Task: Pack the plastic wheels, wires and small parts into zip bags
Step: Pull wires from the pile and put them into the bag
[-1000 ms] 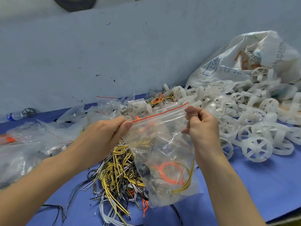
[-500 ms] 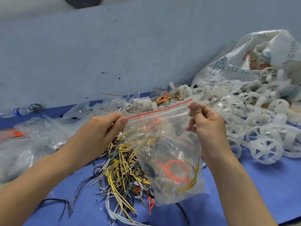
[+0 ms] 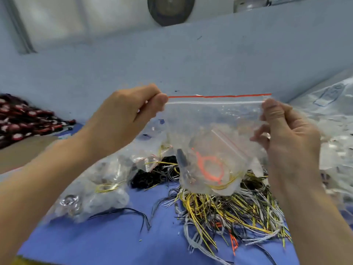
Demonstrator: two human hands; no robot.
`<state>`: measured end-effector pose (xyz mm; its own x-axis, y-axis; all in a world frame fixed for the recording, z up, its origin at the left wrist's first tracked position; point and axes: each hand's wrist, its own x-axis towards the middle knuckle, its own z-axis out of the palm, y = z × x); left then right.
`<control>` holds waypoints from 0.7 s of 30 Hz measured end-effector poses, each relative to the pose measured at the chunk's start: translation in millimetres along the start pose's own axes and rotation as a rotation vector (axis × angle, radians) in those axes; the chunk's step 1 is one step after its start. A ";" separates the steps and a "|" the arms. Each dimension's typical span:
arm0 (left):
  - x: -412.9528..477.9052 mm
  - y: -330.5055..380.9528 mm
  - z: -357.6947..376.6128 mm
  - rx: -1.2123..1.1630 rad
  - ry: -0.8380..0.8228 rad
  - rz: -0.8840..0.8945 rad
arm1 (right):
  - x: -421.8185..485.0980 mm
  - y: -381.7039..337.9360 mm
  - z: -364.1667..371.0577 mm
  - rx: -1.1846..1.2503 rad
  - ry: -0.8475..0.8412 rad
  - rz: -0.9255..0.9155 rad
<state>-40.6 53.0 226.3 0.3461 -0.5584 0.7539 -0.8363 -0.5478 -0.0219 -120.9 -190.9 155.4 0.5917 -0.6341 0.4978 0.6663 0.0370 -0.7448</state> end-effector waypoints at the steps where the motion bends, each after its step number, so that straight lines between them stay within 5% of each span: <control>1: 0.0 -6.7 -13.2 0.022 -0.005 -0.009 | -0.3 -1.4 13.6 0.005 -0.029 0.000; 9: -24.3 -112.6 -81.0 0.130 -0.314 -0.287 | 10.8 61.1 147.8 0.009 -0.261 0.251; 13: -64.6 -195.6 -70.8 0.271 -0.475 -0.540 | 2.2 140.0 230.8 -0.195 -0.480 0.343; 21: -171.6 -319.4 -27.8 0.360 -0.452 -1.076 | -18.2 244.8 255.7 -0.682 -0.839 0.397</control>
<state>155.3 341.1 122.1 0.9657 0.1599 0.2047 0.1092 -0.9650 0.2383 147.4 27.3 77.6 0.9910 0.0523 0.1230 0.1332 -0.4685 -0.8734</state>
